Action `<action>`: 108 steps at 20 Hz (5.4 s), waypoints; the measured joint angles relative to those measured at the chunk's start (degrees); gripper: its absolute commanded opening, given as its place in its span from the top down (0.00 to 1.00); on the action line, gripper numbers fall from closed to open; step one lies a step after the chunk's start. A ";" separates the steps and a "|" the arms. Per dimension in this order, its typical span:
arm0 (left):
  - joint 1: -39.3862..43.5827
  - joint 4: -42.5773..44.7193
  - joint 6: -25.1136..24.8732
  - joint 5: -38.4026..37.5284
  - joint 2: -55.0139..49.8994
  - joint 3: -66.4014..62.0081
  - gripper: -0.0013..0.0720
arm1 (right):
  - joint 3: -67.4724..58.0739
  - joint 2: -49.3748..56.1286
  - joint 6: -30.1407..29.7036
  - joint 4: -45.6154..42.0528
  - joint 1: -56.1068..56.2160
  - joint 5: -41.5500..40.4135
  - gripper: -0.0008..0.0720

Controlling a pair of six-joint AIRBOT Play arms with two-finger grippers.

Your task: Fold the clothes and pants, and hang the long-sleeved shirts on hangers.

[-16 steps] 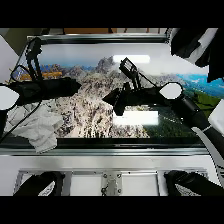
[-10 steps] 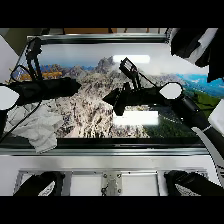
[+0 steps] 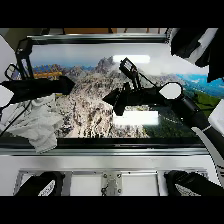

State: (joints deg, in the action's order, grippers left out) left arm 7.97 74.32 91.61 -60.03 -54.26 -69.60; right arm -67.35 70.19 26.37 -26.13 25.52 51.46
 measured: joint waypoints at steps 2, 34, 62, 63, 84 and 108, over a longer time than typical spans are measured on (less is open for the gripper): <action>-4.79 6.67 0.26 -2.47 -1.42 0.02 0.07 | 0.00 0.13 0.00 -0.02 0.00 0.00 0.95; -6.64 1.18 -1.36 -0.33 -14.64 -8.28 0.95 | 0.00 -7.10 10.45 -0.68 -12.68 -5.38 0.95; 13.73 -16.61 -9.64 -3.45 -34.14 -3.21 0.11 | 0.00 -15.32 33.46 -20.85 -36.52 7.78 0.30; 14.95 -17.79 -11.56 -3.54 -35.50 -3.32 0.11 | 0.00 -14.45 33.46 -20.87 -36.52 8.68 0.30; -4.81 -12.70 -13.68 -5.92 -33.51 -25.44 0.95 | 0.00 -10.86 37.38 -20.83 -36.52 14.71 0.33; 27.39 -9.97 -0.72 0.42 -40.06 -8.15 0.17 | 0.00 -10.84 41.18 -20.87 -36.52 15.19 0.33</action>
State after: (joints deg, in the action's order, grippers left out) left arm 35.35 64.36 90.89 -59.61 -94.32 -77.76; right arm -67.35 59.35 67.55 -47.00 -11.00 66.65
